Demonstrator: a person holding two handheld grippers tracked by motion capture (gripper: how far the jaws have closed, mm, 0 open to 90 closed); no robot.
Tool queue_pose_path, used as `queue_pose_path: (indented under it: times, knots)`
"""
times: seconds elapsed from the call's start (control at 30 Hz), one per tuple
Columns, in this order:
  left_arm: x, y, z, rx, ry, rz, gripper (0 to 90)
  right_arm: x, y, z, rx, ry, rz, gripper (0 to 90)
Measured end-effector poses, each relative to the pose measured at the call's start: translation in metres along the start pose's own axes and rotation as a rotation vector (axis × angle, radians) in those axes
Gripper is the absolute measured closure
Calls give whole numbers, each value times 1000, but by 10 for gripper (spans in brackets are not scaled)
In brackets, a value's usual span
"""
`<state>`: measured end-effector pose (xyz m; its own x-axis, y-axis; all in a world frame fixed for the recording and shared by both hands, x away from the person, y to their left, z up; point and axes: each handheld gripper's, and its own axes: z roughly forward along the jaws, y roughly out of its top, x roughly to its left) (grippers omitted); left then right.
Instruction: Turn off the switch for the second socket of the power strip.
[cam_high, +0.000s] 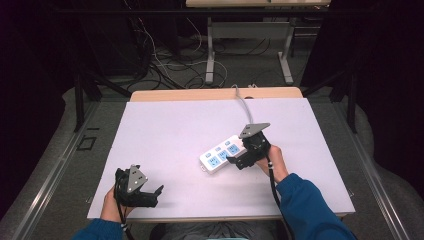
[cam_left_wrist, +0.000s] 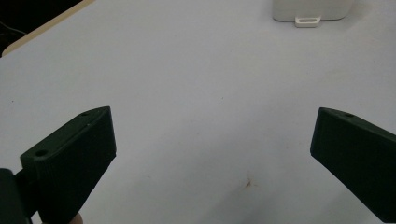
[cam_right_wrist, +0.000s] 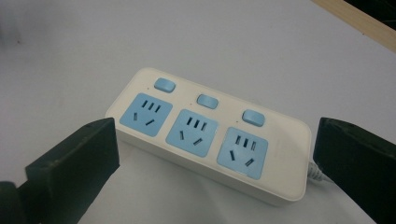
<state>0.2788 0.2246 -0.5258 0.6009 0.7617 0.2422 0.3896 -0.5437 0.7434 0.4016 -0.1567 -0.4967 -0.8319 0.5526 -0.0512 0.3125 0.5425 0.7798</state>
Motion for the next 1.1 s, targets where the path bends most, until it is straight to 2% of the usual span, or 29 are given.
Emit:
queue_pose_path:
  times: [0.07, 0.17, 0.2, 0.37, 0.47, 0.53, 0.73, 0.8, 0.93, 0.97, 1.1]
  knots:
    - [-1, 0, 0, 0, 3, 4, 2, -1, 2, 2, 5, 11, 2, 0]
    - [-1, 0, 0, 10, -3, 11, 2, 0, 3, 7, -16, 15, 11, 0]
    - [-1, 0, 0, 3, -1, 4, 2, -1, 4, 8, -1, 21, 9, 0]
    - [-1, 0, 1, 4, -1, 7, 2, -1, 5, 15, -45, 37, 2, 0]
    - [0, 1, 1, 10, 3, 18, 2, -2, 6, 20, -44, 42, 7, 0]
    - [-1, 0, 1, 10, -4, 6, 2, -3, 6, 22, -43, 45, 11, 0]
    - [-1, 1, 0, 5, -11, 10, 2, -8, 5, 29, -44, 68, 21, 0]
    - [-1, 1, 1, 9, -4, 19, 3, -9, 5, 30, -45, 66, 29, 0]
    - [-1, 1, 2, 4, -7, 5, 3, -11, 3, 34, -52, 64, 31, 0]
    - [-1, 1, 2, 3, -10, 6, 2, -11, 4, 34, -37, 75, 31, 0]
    - [-1, 1, 2, 6, -9, 6, 3, -11, 4, 37, -58, 63, 26, 0]
